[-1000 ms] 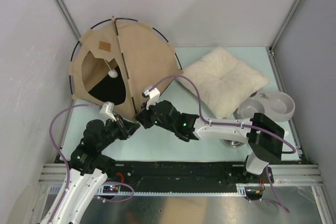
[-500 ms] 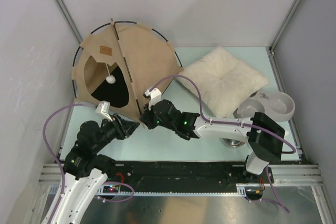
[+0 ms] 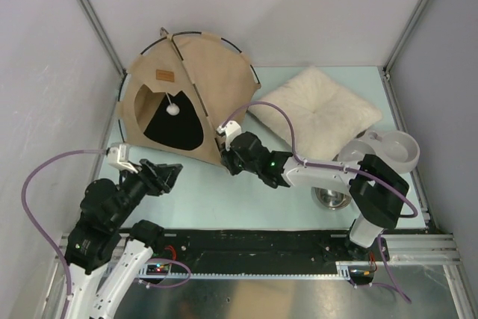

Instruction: Set up the pet tent

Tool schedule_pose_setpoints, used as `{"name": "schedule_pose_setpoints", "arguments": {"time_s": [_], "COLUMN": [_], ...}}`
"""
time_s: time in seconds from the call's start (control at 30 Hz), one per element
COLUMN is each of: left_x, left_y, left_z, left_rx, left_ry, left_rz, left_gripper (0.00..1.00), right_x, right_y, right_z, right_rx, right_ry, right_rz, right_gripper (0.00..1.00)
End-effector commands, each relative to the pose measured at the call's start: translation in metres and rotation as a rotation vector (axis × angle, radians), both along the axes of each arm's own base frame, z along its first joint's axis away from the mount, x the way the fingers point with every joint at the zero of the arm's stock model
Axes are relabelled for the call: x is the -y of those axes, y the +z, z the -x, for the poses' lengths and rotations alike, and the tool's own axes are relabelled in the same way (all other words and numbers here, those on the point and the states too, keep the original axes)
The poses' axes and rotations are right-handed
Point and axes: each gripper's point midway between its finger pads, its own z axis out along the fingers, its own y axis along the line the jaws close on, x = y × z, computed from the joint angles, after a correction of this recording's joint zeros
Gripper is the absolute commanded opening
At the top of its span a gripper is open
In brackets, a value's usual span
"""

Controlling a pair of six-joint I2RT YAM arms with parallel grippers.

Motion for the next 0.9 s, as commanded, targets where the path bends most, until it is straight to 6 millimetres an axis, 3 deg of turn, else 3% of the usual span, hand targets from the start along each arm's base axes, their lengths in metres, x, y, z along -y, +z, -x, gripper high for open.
{"name": "schedule_pose_setpoints", "arguments": {"time_s": [0.0,0.17,0.3,0.37,0.6,0.73,0.87], "left_x": [-0.019,-0.033,-0.046,-0.052,-0.062,-0.057,-0.051], "left_y": [0.011,0.029,0.045,0.052,0.069,0.072,0.071], "left_z": [-0.008,-0.019,-0.025,-0.027,-0.034,-0.037,-0.037], "left_rx": [0.017,0.042,0.074,0.092,0.117,0.113,0.109], "left_ry": [0.09,0.167,0.227,0.251,0.294,0.269,0.241], "left_rz": [-0.085,-0.148,-0.197,-0.226,-0.297,-0.301,-0.291], "left_gripper": [0.66,0.71,0.75,0.77,0.8,0.8,0.81], "right_x": [0.024,0.045,0.048,0.05,0.05,0.039,0.023], "right_y": [0.006,0.009,0.042,0.061,0.128,0.137,0.127], "right_z": [-0.011,-0.013,-0.003,0.001,-0.004,-0.019,-0.04], "right_rx": [0.081,0.114,0.155,0.181,0.281,0.3,0.31], "right_ry": [0.02,-0.021,-0.004,-0.013,-0.048,-0.064,-0.098], "right_rz": [0.084,0.124,0.052,0.013,-0.155,-0.161,-0.12], "right_gripper": [0.11,0.5,0.72,0.78,0.84,0.84,0.81]}}
